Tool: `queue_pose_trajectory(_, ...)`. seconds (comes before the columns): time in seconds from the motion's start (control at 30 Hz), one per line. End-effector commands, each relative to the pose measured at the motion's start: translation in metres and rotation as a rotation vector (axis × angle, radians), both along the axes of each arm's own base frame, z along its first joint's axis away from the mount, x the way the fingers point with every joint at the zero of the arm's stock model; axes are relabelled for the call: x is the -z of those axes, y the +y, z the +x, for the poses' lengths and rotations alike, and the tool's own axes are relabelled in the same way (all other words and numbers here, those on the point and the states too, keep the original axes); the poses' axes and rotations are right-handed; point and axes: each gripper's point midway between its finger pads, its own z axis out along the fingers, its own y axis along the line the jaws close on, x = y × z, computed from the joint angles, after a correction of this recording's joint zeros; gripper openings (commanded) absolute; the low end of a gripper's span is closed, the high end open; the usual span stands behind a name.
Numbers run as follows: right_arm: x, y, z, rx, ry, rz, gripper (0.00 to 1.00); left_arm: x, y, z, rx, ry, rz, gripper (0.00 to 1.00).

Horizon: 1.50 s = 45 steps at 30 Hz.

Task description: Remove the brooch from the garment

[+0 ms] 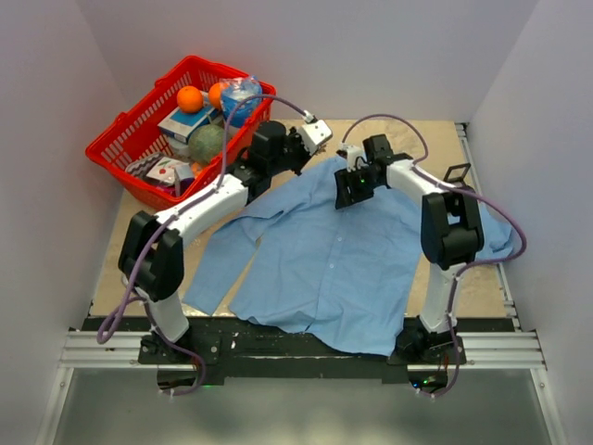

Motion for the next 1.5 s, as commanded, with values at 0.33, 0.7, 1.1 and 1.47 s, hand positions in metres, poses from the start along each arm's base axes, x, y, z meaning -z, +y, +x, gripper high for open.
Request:
queue_pose_trajectory(0.33, -0.091, -0.009, -0.032, -0.125, -0.200, 0.084, 0.53, 0.017, -0.039, -0.129, 0.518, 0.654, -0.327, 0.00)
queue_pose_trajectory(0.7, -0.114, 0.009, -0.068, -0.202, -0.162, 0.239, 0.54, 0.047, -0.028, -0.155, 0.556, 0.899, -0.387, 0.00)
queue_pose_trajectory(1.1, -0.098, 0.006, -0.083, -0.246, -0.140, 0.179, 0.54, 0.029, -0.042, -0.143, 0.629, 0.962, -0.485, 0.00)
queue_pose_trajectory(1.47, -0.122, 0.027, -0.090, -0.313, -0.154, 0.274, 0.54, 0.023, -0.026, -0.129, 0.542, 0.888, -0.500, 0.00)
